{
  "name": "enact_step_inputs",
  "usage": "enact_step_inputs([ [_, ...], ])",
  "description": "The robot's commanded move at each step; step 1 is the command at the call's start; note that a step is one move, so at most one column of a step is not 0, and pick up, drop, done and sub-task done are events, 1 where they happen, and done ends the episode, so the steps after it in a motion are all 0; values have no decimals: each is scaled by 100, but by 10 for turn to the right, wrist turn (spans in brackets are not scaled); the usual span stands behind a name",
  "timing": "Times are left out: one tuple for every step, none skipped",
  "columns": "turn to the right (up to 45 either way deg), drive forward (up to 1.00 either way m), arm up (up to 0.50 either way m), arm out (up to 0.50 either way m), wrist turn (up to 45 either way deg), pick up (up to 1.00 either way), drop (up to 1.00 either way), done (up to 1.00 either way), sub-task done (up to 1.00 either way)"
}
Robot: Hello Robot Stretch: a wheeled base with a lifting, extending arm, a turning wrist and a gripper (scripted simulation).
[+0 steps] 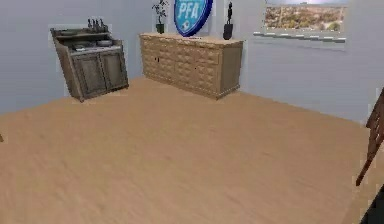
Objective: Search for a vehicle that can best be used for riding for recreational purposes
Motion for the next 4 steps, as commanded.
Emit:
enact_step_inputs([
  [-360, 0, 0, 0, 0, 0, 0, 0, 0],
  [0, 85, 0, 0, 0, 0, 0, 0, 0],
  [-330, 0, 0, 0, 0, 0, 0, 0, 0],
  [0, 5, 0, 0, 0, 0, 0, 0, 0],
])
